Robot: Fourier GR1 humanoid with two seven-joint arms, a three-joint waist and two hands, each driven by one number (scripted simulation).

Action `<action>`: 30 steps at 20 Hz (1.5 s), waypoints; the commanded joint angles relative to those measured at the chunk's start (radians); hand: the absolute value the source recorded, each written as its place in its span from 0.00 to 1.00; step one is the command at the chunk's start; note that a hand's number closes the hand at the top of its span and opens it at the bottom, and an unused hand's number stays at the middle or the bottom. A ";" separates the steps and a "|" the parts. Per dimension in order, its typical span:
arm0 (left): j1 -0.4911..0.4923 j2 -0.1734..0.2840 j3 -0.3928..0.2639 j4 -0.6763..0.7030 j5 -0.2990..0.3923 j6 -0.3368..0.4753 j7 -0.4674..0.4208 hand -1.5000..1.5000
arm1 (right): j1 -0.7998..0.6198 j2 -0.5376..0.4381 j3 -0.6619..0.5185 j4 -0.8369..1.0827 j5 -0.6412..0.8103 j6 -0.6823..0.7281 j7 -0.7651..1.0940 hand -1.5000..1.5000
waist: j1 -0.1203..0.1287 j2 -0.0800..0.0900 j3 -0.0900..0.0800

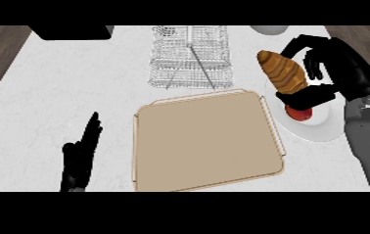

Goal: Pick the croissant from the tray and place it in the tiered basket

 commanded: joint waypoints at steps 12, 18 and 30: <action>-0.044 -0.015 0.013 0.015 -0.024 -0.028 0.022 0.50 | -0.347 -0.026 -0.113 -0.066 -0.030 0.127 0.219 1.00 | 0.029 0.007 0.000; -0.010 -0.013 0.013 0.003 -0.031 -0.040 -0.006 0.50 | -0.511 0.040 -0.095 0.124 0.041 0.073 0.246 1.00 | 0.036 0.008 0.000; -0.005 -0.047 -0.023 -0.055 -0.071 -0.016 0.045 0.50 | -0.692 0.168 -0.039 0.653 0.180 -0.079 -0.033 1.00 | 0.051 0.014 0.000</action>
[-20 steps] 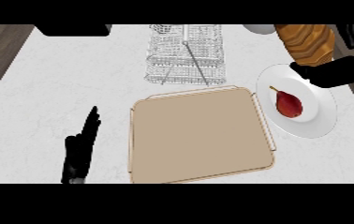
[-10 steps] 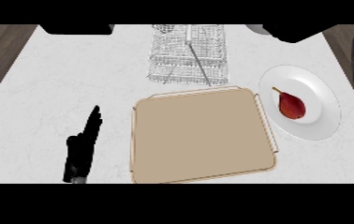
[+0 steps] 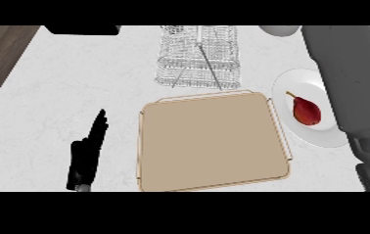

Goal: Pick the croissant from the tray and place it in the tiered basket

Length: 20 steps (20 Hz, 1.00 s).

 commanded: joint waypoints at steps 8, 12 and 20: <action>0.023 0.002 0.022 0.021 0.013 -0.031 -0.041 0.50 | -0.074 0.124 0.036 0.378 0.146 -0.199 -0.151 1.00 | 0.004 0.003 0.000; -0.018 0.000 0.022 -0.017 0.000 -0.016 0.025 0.50 | -0.153 0.165 -0.011 0.541 0.141 -0.246 -0.167 1.00 | 0.012 0.006 0.000; -0.032 -0.027 0.010 0.046 -0.022 -0.003 -0.015 0.50 | -0.147 0.228 -0.201 0.615 -0.059 -0.248 -0.218 0.00 | 0.010 0.009 0.000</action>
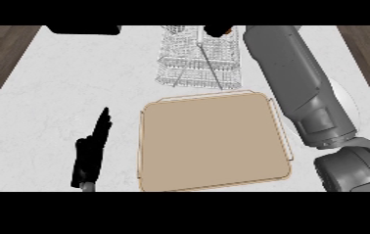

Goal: Pick the croissant from the tray and place it in the tiered basket

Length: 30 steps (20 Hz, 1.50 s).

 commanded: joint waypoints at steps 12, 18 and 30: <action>0.016 0.006 0.020 -0.012 0.012 -0.013 0.003 0.50 | 0.013 -0.013 -0.284 0.023 -0.251 -0.176 -0.253 0.00 | -0.005 0.000 -0.002; 0.015 0.037 0.063 0.017 0.026 -0.028 -0.030 0.50 | 0.059 -0.140 -0.340 -0.016 -0.254 -0.295 -0.178 0.00 | -0.029 -0.008 -0.002; 0.073 0.047 0.050 -0.032 0.024 -0.049 -0.029 0.50 | 0.292 -0.611 -0.510 -0.039 -0.449 0.185 -0.190 0.00 | -0.031 -0.005 -0.001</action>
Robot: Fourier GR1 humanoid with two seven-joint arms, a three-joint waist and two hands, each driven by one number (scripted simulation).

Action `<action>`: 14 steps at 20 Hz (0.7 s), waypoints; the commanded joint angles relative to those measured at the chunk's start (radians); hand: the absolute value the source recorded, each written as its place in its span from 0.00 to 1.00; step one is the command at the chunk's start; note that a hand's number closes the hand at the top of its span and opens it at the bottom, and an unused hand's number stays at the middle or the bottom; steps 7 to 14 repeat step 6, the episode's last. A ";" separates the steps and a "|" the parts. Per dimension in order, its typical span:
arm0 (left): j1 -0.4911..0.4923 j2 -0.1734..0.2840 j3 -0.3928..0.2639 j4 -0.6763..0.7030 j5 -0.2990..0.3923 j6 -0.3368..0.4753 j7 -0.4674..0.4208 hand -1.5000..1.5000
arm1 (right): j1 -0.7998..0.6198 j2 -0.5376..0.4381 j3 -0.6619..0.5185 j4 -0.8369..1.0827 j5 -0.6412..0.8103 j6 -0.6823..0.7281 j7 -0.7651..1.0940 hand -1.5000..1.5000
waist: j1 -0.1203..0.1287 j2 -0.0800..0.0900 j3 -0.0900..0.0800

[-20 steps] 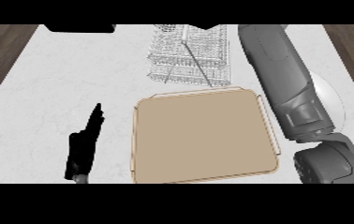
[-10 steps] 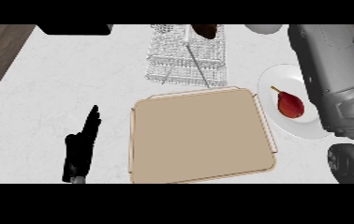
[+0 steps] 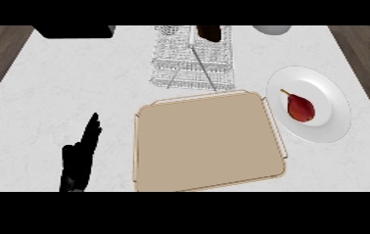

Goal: Pick the croissant from the tray and place it in the tiered basket

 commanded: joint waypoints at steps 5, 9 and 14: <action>-0.009 -0.021 -0.018 -0.019 -0.013 0.006 0.011 0.50 | 0.172 -0.268 -0.109 0.073 -0.137 0.357 -0.093 0.00 | 0.011 0.004 0.001; -0.015 -0.021 0.000 0.024 -0.016 0.014 -0.015 0.50 | 0.169 -0.289 -0.110 0.098 -0.140 0.372 -0.105 0.00 | 0.016 0.006 0.000; -0.015 -0.021 0.000 0.024 -0.016 0.014 -0.015 0.50 | 0.169 -0.289 -0.110 0.098 -0.140 0.372 -0.105 0.00 | 0.016 0.006 0.000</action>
